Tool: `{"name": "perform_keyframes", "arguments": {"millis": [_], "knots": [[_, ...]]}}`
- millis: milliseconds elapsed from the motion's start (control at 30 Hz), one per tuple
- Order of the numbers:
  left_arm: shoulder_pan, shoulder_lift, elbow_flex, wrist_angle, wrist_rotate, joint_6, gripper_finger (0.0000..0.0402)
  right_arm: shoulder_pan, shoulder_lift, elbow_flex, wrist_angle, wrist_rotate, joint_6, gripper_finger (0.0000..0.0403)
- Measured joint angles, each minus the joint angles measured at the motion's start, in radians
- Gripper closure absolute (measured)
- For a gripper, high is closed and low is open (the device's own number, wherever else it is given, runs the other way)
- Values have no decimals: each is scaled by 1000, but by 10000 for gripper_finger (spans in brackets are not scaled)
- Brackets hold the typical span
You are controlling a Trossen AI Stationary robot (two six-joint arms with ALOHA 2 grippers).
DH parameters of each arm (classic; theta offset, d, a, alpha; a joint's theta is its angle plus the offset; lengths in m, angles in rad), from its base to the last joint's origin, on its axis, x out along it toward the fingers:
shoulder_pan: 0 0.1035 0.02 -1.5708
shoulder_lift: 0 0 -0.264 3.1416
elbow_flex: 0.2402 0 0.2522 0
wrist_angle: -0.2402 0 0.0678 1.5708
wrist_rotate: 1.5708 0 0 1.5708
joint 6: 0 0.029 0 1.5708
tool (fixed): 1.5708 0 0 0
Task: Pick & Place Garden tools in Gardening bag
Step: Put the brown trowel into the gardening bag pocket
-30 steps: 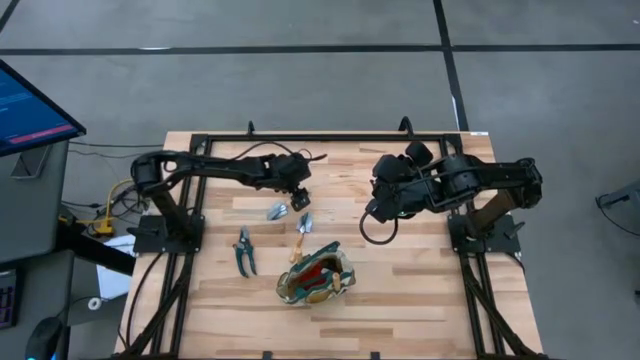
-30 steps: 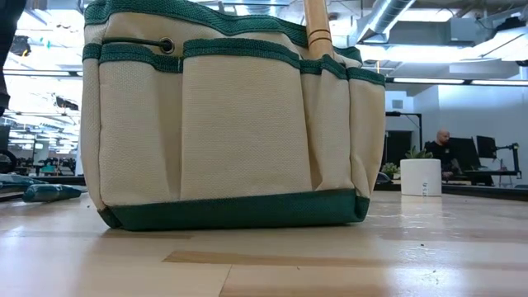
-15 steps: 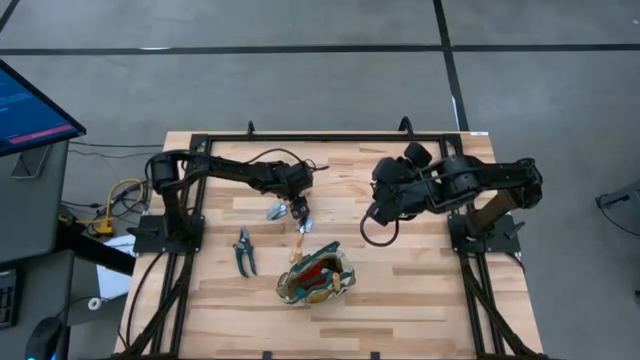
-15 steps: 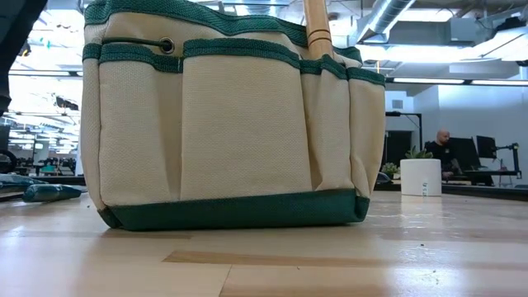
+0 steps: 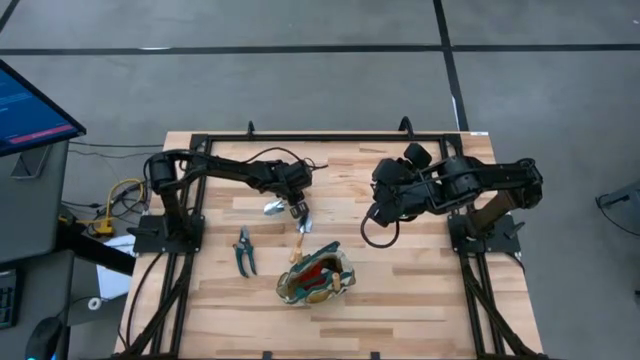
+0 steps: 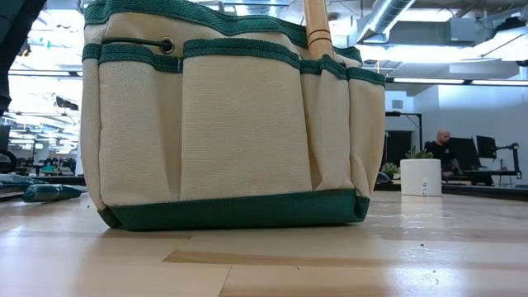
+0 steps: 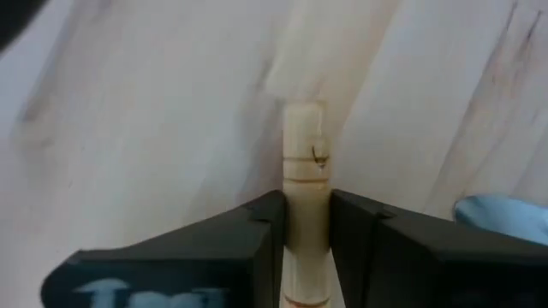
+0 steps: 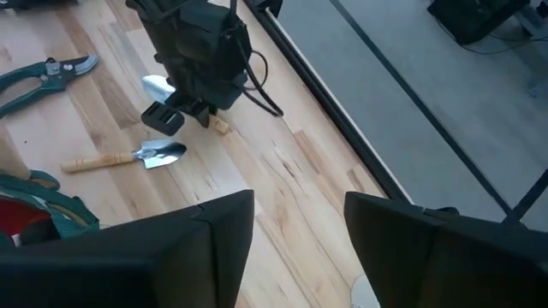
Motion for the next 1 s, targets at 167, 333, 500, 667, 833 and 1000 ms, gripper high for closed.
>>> {"name": "perform_keyframes", "arguments": {"millis": [167, 333, 500, 667, 833, 1000], "knots": [[-20, -155, 0, 44, -65, -83, 359, 0, 0, 0, 0, 1, 0, 227], [-88, -386, 2, 176, -235, -241, 359, 0, 0, 0, 0, 8, 3, 227], [-221, -547, 2, 358, -529, -237, 359, 3, 0, 0, 0, 44, 49, 230], [-365, -576, 2, 515, -762, -119, 359, 31, -8, 0, 22, 62, 61, 234], [-474, -506, 2, 695, -950, -20, 359, 69, -11, 0, 162, 131, 15, 232], [-527, -425, 2, 821, -1065, 57, 359, 80, -11, 0, 417, 166, -147, 228]]}}
